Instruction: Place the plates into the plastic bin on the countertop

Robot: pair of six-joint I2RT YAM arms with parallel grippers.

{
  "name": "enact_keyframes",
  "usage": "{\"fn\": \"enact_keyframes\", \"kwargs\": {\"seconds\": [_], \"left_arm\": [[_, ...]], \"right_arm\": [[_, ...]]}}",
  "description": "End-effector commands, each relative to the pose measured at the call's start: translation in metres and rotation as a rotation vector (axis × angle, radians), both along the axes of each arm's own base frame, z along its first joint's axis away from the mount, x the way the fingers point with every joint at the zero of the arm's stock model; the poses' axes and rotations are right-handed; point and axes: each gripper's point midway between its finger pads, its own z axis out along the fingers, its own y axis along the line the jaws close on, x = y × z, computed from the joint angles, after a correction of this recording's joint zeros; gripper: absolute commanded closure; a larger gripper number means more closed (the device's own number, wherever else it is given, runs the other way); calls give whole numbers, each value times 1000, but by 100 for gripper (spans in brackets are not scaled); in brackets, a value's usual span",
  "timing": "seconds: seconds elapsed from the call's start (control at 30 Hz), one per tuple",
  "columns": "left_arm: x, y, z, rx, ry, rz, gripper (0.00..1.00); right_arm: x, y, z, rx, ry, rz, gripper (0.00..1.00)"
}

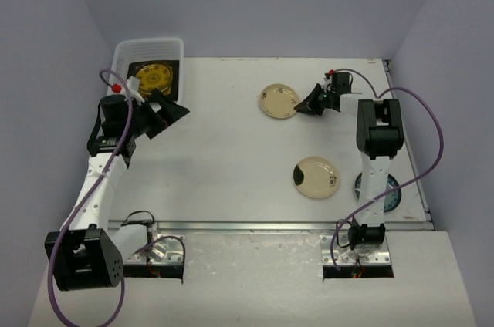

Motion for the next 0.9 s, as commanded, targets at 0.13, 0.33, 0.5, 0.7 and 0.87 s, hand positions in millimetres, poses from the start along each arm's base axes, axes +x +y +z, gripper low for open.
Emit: {"fn": "enact_keyframes", "kwargs": {"seconds": [0.13, 0.33, 0.5, 0.7, 0.87], "left_arm": [[-7, -49, -36, -88, -34, -203, 0], [-3, -125, -39, -164, -28, -415, 0], [21, -145, -51, -152, -27, -460, 3], [37, -159, -44, -165, -62, -506, 49], [27, -168, -43, -178, -53, -569, 63]], "right_arm": [[-50, 0, 62, -46, -114, 23, 100], [-120, 35, 81, 39, -93, 273, 100], [-163, 65, 115, 105, -187, 397, 100], [-194, 100, 153, 126, -286, 502, 100], [-198, 108, 175, 190, -334, 506, 100]]}}
